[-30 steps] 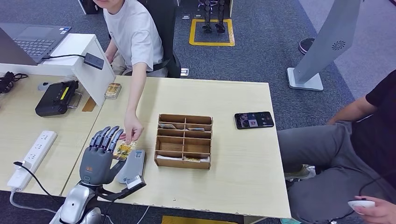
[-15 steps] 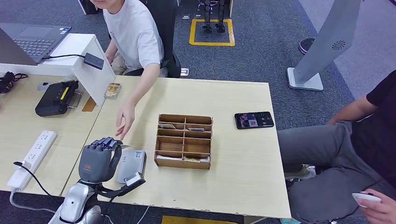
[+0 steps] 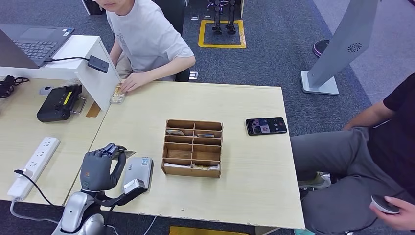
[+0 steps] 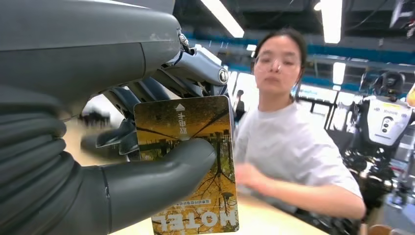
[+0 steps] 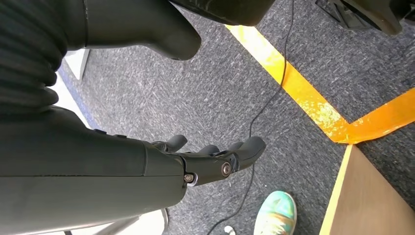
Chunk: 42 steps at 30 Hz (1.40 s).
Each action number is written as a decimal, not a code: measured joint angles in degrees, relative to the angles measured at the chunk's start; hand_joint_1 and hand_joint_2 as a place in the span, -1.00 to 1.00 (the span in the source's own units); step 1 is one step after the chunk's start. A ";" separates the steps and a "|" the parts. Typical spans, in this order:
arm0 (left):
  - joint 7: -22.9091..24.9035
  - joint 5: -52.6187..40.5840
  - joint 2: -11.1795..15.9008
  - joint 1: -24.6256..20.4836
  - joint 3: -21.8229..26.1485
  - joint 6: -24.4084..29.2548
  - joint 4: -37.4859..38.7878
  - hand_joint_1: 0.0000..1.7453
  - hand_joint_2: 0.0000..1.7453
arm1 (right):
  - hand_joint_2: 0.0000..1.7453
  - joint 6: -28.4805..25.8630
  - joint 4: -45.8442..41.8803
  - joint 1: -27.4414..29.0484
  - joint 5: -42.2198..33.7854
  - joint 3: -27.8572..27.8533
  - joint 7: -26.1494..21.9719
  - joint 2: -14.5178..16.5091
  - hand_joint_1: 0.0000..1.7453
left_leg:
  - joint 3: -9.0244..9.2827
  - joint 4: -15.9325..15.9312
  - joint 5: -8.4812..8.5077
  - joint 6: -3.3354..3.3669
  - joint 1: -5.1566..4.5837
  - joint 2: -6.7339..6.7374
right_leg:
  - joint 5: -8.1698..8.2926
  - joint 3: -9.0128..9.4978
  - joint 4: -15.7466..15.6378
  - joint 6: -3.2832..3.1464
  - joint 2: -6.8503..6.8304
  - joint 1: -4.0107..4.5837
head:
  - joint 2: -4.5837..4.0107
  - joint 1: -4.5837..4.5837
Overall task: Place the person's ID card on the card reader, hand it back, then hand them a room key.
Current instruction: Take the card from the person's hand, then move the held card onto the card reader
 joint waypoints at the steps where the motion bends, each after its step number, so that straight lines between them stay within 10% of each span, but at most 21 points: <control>1: -1.52 3.59 0.03 0.00 -0.08 -1.16 -0.04 1.00 1.00 | 1.00 -0.02 -0.04 0.02 -0.37 0.18 -0.01 -0.01 -1.00 | 0.00 0.00 0.00 0.00 0.00 0.00 | 0.00 0.00 0.00 0.00 0.00 0.00 | 0.01 0.00; 9: -3.71 28.30 -2.00 0.04 -1.22 -19.55 -2.74 1.00 1.00 | 1.00 -1.04 -0.14 0.58 -3.08 1.16 -0.03 -0.04 -1.00 | -0.01 0.00 0.00 0.00 -0.01 0.00 | 0.00 0.00 -0.01 0.00 0.00 0.00 | 0.00 0.01; 42: 4.91 44.68 -5.26 -0.29 -1.00 -21.66 0.32 1.00 1.00 | 1.00 -3.35 -0.05 1.28 -5.12 2.58 1.27 -0.07 -1.00 | 0.00 0.00 0.00 0.00 0.01 0.00 | 0.00 -0.01 0.01 0.00 0.00 0.01 | 0.00 0.01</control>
